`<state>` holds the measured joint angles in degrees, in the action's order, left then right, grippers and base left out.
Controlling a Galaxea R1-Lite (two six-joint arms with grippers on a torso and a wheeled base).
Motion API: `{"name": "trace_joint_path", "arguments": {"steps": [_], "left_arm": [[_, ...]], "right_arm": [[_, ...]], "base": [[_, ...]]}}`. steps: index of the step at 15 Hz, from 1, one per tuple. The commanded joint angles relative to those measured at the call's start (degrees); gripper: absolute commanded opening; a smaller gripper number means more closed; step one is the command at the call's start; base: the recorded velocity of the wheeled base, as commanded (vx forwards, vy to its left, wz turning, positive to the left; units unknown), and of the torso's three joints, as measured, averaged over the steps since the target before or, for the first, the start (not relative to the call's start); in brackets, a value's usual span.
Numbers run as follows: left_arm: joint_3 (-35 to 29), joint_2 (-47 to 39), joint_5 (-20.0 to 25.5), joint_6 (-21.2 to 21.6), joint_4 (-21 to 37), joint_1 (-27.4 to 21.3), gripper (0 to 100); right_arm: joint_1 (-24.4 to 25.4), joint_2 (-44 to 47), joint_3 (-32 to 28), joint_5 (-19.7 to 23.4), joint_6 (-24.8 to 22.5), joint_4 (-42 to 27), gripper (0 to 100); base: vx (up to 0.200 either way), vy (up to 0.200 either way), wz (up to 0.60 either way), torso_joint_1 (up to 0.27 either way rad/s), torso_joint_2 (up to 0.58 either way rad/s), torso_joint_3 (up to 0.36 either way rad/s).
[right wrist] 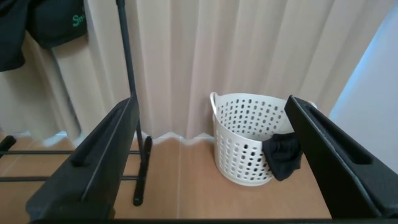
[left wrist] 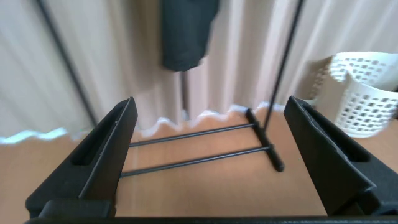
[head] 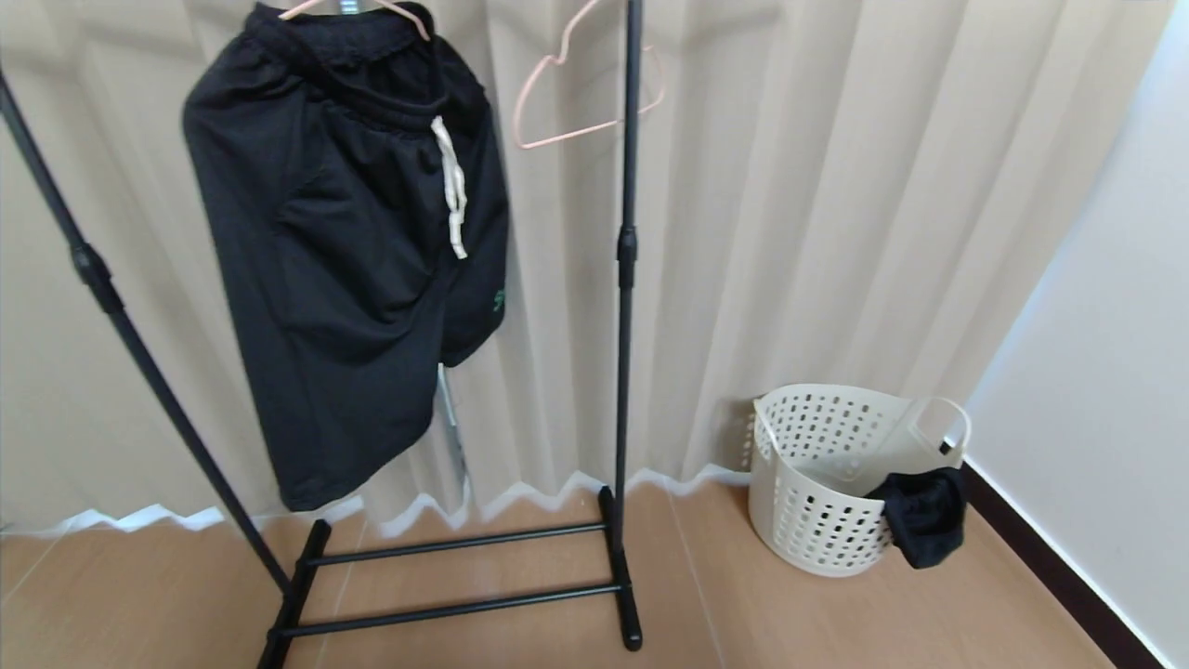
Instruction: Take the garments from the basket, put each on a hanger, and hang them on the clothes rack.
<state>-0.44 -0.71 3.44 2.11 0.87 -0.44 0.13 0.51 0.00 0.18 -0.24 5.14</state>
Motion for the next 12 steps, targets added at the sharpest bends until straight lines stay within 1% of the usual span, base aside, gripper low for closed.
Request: {"name": "trace_joint_path", "arguments": {"steps": [1,2,3,8,11,12], "left_arm": [[0.1,-0.1,0.0,0.1,0.0,0.0,100],[0.1,-0.1,0.0,0.0,0.0,0.0,100],[0.1,-0.1,0.0,0.0,0.0,0.0,100],[0.1,-0.1,0.0,0.0,0.0,0.1,100],[0.0,-0.1,0.0,0.1,0.0,0.0,100],[0.1,-0.1,0.0,0.0,0.0,0.0,100]], "right_arm": [[0.0,0.1,0.0,0.1,0.0,0.0,100],[0.0,0.1,0.0,0.0,0.0,0.0,100],[0.0,0.0,0.0,0.1,0.0,0.0,100],[0.0,0.1,0.0,0.1,0.0,0.0,100],[0.0,0.0,0.0,0.0,0.0,0.0,100],[0.0,0.1,0.0,0.1,0.0,0.0,100]], "base": [[0.0,-0.2,0.0,-0.002,0.0,-0.002],[0.2,0.0,0.0,-0.002,0.0,-0.002],[0.0,0.0,0.0,0.0,0.0,0.0],[0.0,0.0,-0.6,0.001,0.0,0.007],[0.0,0.0,0.0,0.0,0.0,0.0],[0.0,0.0,-0.6,0.002,-0.01,0.007]]}}
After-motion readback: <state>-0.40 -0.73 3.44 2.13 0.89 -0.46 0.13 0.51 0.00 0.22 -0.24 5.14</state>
